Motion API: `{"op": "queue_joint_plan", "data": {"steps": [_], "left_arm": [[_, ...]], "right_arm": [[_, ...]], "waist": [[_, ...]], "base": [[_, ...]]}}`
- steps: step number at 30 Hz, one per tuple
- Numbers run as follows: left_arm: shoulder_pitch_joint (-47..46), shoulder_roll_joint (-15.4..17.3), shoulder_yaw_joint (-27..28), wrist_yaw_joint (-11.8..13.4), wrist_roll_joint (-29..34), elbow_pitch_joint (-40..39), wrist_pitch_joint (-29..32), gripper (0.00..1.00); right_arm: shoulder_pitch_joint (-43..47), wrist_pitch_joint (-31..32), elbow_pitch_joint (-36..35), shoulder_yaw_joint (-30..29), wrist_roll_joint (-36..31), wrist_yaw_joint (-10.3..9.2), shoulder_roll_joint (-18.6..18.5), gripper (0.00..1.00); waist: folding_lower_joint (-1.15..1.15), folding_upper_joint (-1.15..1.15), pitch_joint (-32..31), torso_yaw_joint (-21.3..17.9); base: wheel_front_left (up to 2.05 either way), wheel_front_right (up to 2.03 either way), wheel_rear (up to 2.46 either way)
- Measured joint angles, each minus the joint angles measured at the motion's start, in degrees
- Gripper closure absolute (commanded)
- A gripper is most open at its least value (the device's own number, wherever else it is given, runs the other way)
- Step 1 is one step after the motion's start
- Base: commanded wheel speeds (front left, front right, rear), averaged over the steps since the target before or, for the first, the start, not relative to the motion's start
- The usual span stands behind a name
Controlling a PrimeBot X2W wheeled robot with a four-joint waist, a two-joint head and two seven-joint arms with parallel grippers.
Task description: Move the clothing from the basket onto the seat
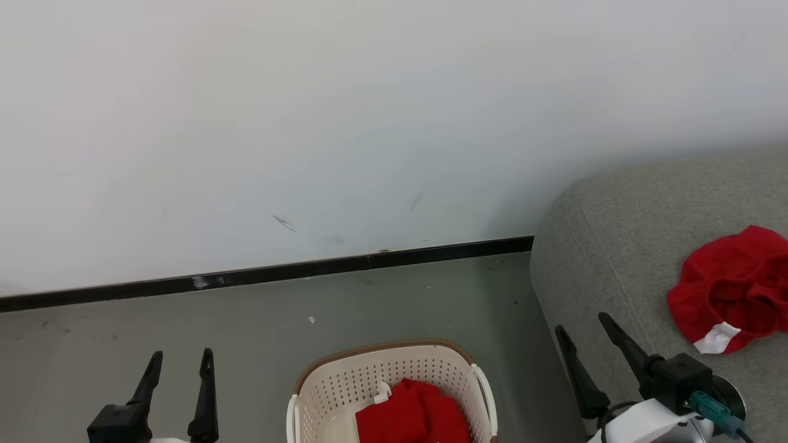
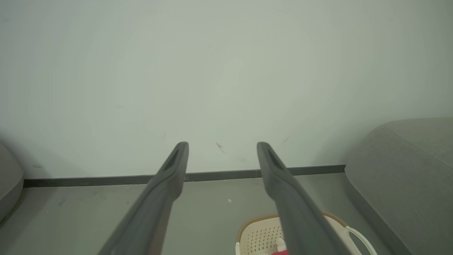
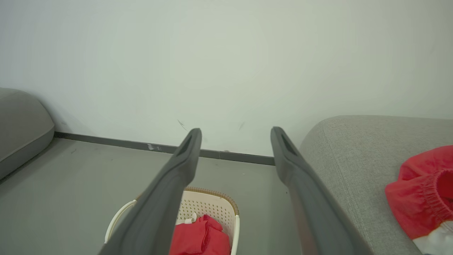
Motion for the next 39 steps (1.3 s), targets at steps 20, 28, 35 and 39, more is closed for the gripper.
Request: {"op": "queue_joint_plan", "data": {"steps": [20,28,35,39], "left_arm": [[0.8,0.3,0.3,0.0,0.0,0.0,0.0,0.00],[0.8,1.1,0.1,0.0,0.0,0.0,0.6,0.00],[0.7,2.3,-1.0,-0.5,1.0,0.1,2.6,0.00],[-1.2,3.4,-1.5,-0.6,1.6,1.5,3.6,0.00]], "right_arm": [[1.5,0.0,-3.5,0.0,2.4,0.00,0.0,0.00],[1.5,0.0,-4.9,-1.4,2.4,0.00,0.0,0.00],[1.5,0.0,-5.3,-1.8,2.4,-0.01,0.0,0.00],[1.4,0.0,-5.7,-2.0,2.4,-0.01,0.0,0.00]], "waist": [[0.00,0.00,1.2,0.3],[0.00,0.00,2.2,0.5],[0.00,0.00,3.5,0.5],[0.00,0.00,4.6,0.4]], "base": [[0.00,0.00,0.00],[0.00,0.00,0.00],[0.00,0.00,0.00],[0.00,0.00,0.00]]}}
